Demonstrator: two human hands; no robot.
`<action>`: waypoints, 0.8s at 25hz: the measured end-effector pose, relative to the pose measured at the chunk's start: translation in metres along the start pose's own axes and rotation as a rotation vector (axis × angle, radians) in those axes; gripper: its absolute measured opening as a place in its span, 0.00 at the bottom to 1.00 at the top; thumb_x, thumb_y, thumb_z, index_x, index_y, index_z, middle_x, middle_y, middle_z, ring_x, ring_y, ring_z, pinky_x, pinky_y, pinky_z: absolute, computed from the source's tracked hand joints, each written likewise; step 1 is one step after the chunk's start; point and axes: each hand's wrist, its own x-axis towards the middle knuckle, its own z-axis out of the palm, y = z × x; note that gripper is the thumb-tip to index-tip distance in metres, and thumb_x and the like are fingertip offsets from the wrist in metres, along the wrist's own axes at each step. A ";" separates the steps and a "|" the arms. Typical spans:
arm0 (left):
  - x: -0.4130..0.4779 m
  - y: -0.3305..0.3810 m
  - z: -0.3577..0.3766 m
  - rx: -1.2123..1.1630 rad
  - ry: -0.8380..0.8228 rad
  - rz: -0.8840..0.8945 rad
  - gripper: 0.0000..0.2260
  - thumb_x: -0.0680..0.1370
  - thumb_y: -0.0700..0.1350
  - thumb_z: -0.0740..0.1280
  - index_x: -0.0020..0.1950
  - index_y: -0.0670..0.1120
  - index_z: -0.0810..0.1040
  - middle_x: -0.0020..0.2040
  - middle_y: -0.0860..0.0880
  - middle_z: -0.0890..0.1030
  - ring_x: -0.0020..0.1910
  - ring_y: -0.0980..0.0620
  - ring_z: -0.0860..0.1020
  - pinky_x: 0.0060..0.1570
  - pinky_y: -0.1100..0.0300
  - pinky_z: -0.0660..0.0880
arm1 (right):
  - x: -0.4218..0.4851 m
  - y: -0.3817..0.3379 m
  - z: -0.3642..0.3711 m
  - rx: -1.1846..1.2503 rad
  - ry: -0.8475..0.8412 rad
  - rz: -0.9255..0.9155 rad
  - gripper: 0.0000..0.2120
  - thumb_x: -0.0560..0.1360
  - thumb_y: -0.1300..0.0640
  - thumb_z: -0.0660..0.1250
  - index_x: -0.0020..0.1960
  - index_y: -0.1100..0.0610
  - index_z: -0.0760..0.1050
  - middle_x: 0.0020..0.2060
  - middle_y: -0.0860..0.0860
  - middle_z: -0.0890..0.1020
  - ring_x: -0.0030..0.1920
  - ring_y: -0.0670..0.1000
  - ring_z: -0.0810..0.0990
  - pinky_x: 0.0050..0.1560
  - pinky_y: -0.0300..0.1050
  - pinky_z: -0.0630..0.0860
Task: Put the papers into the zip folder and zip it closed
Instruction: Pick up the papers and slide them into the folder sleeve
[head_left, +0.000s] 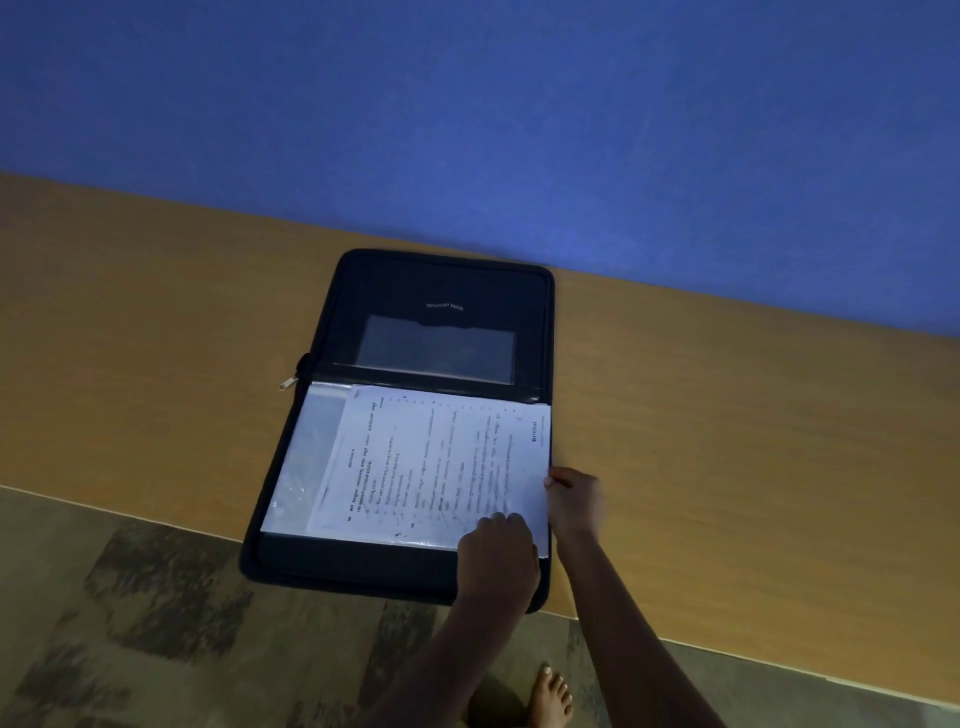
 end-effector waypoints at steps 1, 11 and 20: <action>0.001 0.000 -0.002 -0.015 0.014 0.014 0.07 0.74 0.48 0.70 0.42 0.45 0.78 0.37 0.48 0.79 0.36 0.51 0.80 0.29 0.59 0.65 | -0.003 -0.005 0.007 0.004 -0.035 -0.003 0.10 0.75 0.64 0.64 0.50 0.61 0.84 0.42 0.56 0.85 0.39 0.54 0.79 0.36 0.41 0.70; 0.008 -0.016 0.018 -0.004 -0.062 0.155 0.09 0.78 0.48 0.63 0.51 0.43 0.75 0.45 0.46 0.79 0.44 0.48 0.80 0.37 0.56 0.72 | -0.006 -0.018 0.015 -0.033 -0.211 0.015 0.10 0.72 0.60 0.62 0.32 0.59 0.73 0.28 0.52 0.72 0.32 0.52 0.69 0.35 0.44 0.64; 0.095 -0.135 -0.043 -0.241 0.367 -0.216 0.08 0.79 0.49 0.61 0.47 0.46 0.76 0.41 0.51 0.78 0.39 0.54 0.77 0.45 0.54 0.78 | -0.035 0.044 0.015 -0.344 0.068 -0.072 0.15 0.76 0.63 0.65 0.62 0.62 0.72 0.55 0.57 0.77 0.56 0.56 0.74 0.55 0.49 0.73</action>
